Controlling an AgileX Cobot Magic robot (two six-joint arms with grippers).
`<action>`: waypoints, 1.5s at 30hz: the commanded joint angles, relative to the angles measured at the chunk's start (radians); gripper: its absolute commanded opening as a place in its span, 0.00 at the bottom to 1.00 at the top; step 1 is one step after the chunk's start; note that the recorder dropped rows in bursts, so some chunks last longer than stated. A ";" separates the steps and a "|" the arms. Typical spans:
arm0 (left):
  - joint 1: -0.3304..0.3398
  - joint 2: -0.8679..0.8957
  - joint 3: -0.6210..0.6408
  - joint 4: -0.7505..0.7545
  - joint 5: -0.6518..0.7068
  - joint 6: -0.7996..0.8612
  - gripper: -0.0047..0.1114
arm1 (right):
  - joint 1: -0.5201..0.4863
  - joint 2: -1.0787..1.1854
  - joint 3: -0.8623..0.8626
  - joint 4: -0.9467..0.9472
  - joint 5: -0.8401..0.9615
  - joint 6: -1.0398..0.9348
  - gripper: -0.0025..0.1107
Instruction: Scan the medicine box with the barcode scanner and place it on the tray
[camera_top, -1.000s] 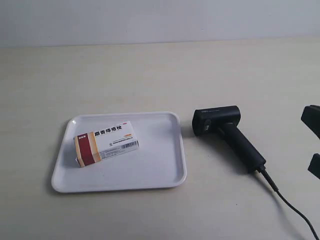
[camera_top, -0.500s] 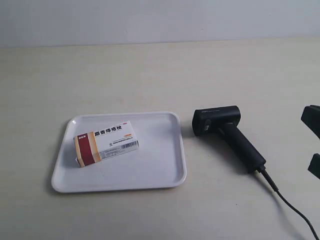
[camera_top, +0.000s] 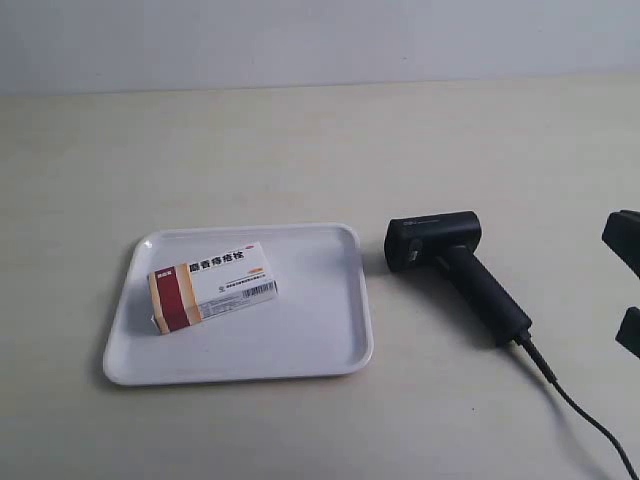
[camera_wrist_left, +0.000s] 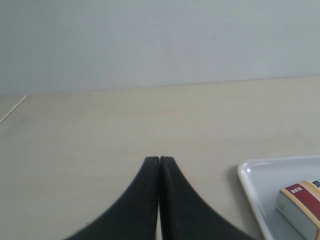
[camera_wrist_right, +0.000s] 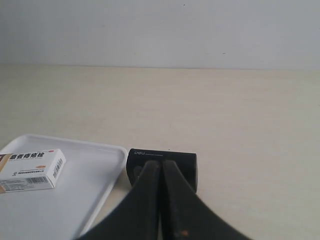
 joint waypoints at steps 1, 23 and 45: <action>0.004 -0.007 0.000 -0.006 0.002 -0.027 0.06 | 0.002 -0.004 0.004 -0.002 -0.009 -0.001 0.03; 0.004 -0.007 0.000 -0.006 0.006 -0.021 0.06 | 0.002 -0.004 0.018 0.201 -0.043 -0.019 0.03; 0.004 -0.007 0.000 -0.006 0.006 -0.021 0.06 | -0.028 -0.096 0.113 0.518 -0.067 -0.370 0.03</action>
